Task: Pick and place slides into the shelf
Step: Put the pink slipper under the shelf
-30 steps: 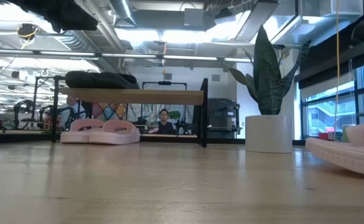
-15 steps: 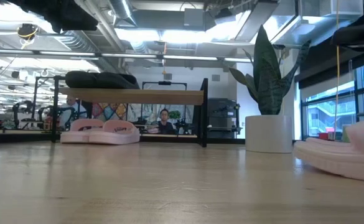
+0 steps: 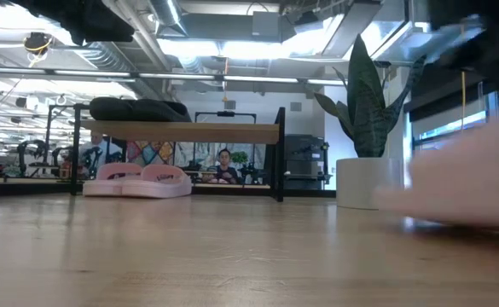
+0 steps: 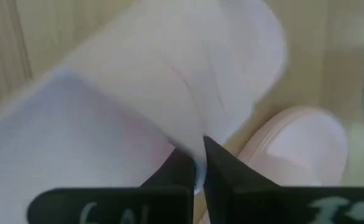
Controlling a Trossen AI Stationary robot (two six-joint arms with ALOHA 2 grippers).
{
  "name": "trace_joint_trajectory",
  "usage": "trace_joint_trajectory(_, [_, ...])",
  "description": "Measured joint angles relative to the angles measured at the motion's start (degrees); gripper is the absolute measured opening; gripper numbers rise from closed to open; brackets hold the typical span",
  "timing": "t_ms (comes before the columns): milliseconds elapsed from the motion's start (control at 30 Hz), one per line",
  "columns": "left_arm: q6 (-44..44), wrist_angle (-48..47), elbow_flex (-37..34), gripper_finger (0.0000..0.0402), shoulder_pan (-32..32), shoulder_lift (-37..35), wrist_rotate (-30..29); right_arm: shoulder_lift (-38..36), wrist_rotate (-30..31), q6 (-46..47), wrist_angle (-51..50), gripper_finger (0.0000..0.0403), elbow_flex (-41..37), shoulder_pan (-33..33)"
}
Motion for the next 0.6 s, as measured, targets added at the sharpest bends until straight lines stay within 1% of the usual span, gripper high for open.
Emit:
trace_joint_trajectory(233, [0.0,0.0,0.0,0.0151,0.0,0.0,0.0,0.0,0.5,-1.8,-3.1,0.0013,8.3,-5.3])
trace_joint_trajectory(433, [0.1,0.0,0.0,0.0151,0.0,0.0,0.0,0.0,10.0,-8.1,-3.7,0.0013,15.6,-10.8])
trace_joint_trajectory(600, [0.1,0.0,0.0,0.0151,0.0,0.0,0.0,-0.1,17.9,-12.8,-3.5,0.0013,20.8,-17.0])
